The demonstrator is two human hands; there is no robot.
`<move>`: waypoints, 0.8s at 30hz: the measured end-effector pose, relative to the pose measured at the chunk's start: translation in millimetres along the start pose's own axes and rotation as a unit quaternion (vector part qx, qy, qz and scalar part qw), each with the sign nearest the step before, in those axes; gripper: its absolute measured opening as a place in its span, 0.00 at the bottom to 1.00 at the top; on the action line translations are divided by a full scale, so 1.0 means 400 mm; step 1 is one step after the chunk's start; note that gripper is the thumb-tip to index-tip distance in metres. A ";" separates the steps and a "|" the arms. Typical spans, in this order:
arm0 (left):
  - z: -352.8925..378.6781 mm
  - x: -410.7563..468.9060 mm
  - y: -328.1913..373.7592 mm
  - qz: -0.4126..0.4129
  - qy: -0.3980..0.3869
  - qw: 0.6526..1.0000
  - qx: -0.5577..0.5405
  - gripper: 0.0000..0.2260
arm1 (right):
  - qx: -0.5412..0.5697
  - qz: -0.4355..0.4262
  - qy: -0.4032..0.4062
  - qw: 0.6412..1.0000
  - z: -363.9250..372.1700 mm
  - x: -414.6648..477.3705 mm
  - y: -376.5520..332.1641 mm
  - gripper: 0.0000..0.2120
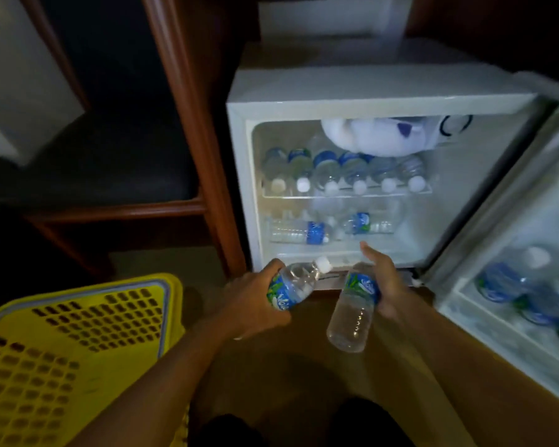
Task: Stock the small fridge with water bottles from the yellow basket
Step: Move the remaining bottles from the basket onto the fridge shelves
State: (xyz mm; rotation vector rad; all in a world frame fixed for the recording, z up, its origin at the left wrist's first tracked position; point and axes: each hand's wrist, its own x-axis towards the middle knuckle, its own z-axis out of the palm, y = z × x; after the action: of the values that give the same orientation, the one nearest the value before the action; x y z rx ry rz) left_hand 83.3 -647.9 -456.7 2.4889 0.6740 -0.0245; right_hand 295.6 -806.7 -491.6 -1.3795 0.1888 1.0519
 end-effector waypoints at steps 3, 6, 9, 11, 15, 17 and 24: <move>0.041 0.134 0.026 0.020 -0.047 0.997 0.065 0.40 | -0.078 0.015 0.031 0.996 -0.065 0.101 -0.062 0.39; 0.087 0.262 0.028 0.042 -0.082 0.988 0.124 0.38 | -0.300 -0.017 0.049 0.952 -0.084 0.205 -0.122 0.59; 0.125 0.370 0.033 0.052 -0.103 0.977 0.179 0.39 | -0.566 -0.084 0.018 0.820 -0.079 0.275 -0.168 0.56; 0.145 0.430 0.035 0.052 -0.106 0.970 0.211 0.42 | -0.696 -0.159 -0.022 0.700 -0.077 0.295 -0.182 0.43; 0.179 0.516 0.030 0.054 -0.112 0.949 0.288 0.43 | -0.840 -0.282 -0.022 0.464 -0.088 0.318 -0.179 0.36; 0.192 0.543 0.021 0.045 -0.123 0.943 0.307 0.43 | -0.861 -0.315 -0.017 0.398 -0.091 0.339 -0.179 0.38; 0.232 0.597 0.007 0.029 -0.116 0.938 0.326 0.44 | -0.839 -0.388 -0.022 0.380 -0.092 0.436 -0.189 0.33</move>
State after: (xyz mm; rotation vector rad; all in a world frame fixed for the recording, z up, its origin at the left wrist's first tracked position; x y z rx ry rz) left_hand 304.7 -588.1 -571.3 3.0588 0.5497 -0.6029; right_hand 462.2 -740.0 -564.0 -2.6274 -2.0089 0.0294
